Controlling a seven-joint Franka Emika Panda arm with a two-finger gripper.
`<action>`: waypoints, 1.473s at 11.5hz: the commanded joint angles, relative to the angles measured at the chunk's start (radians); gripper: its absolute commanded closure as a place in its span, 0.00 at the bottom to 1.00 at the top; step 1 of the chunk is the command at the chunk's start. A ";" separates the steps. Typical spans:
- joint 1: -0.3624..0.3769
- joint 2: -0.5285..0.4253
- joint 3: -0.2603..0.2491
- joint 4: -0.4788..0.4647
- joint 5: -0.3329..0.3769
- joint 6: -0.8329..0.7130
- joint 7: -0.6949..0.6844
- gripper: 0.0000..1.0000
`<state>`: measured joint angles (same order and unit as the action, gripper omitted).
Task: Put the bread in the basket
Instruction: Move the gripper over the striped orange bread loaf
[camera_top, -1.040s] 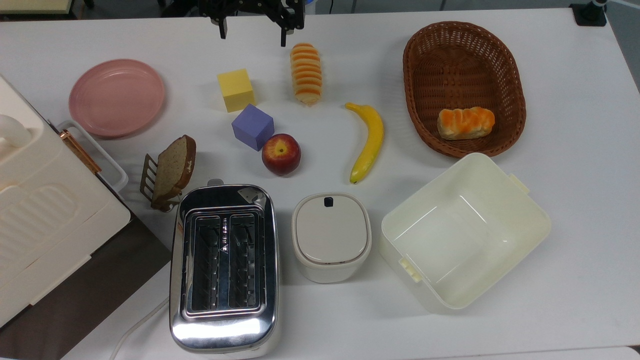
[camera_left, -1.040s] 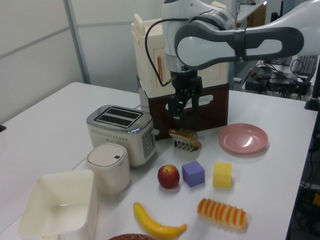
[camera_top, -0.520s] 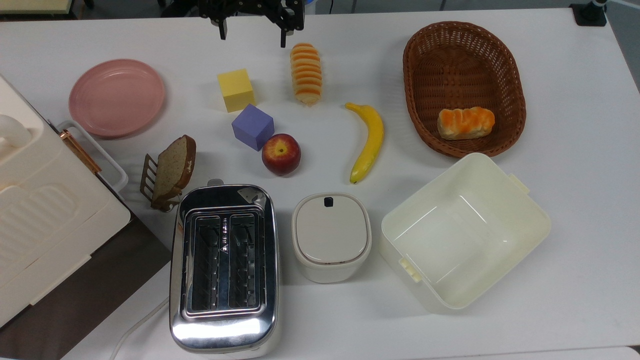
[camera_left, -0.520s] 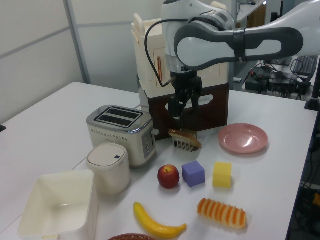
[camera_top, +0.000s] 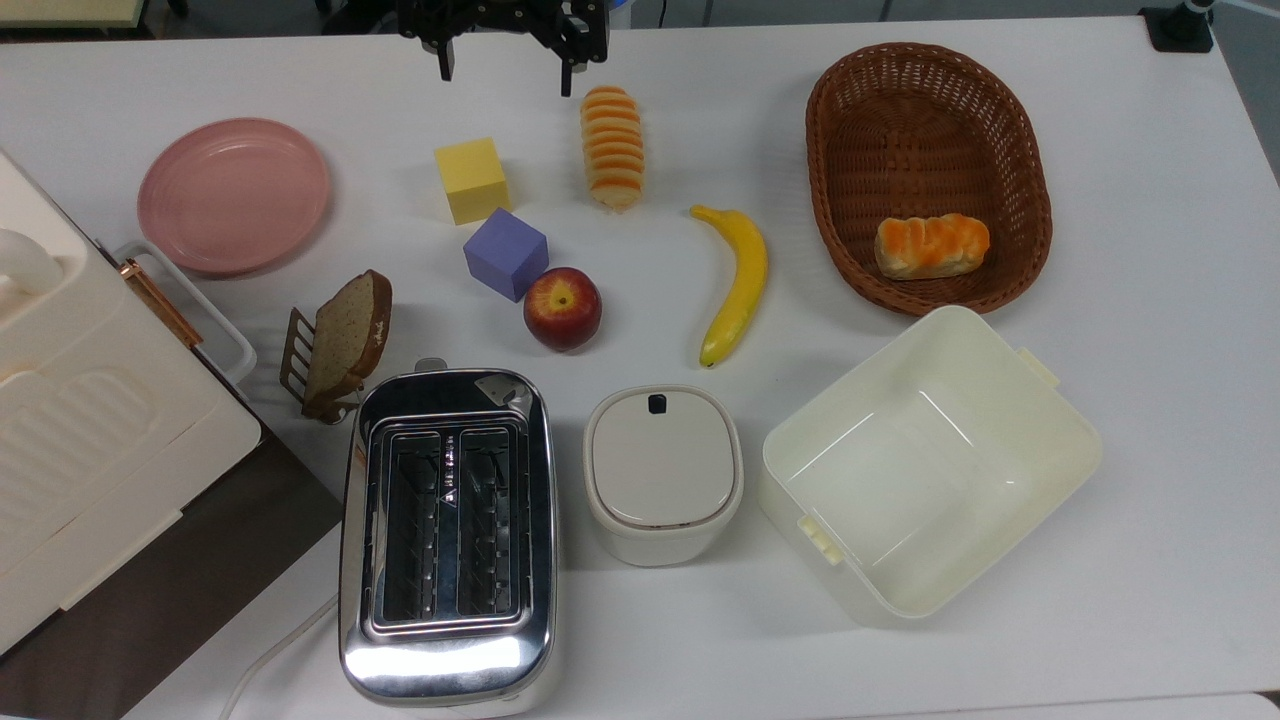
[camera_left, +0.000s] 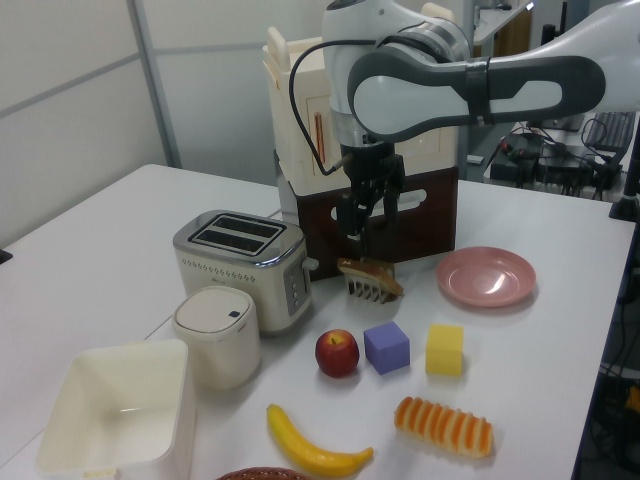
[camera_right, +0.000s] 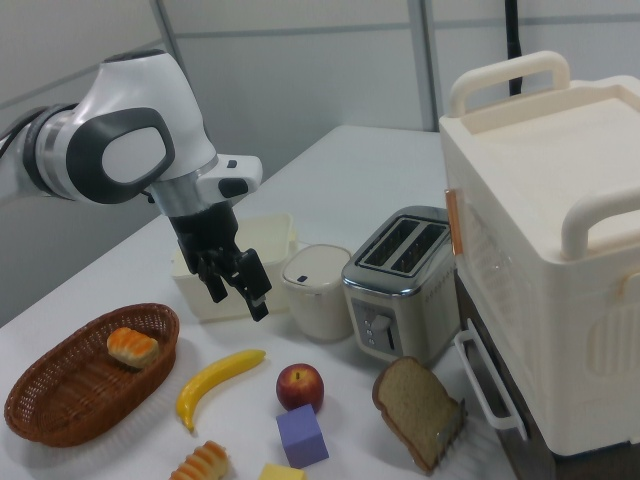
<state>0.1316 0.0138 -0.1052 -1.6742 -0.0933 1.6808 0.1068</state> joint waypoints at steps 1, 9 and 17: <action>0.005 -0.006 -0.002 -0.009 0.001 -0.006 0.008 0.00; 0.059 -0.148 -0.001 -0.187 0.021 0.022 0.008 0.00; 0.060 -0.480 -0.011 -0.623 0.021 0.134 -0.068 0.00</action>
<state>0.1805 -0.4065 -0.1090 -2.1619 -0.0869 1.7419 0.0654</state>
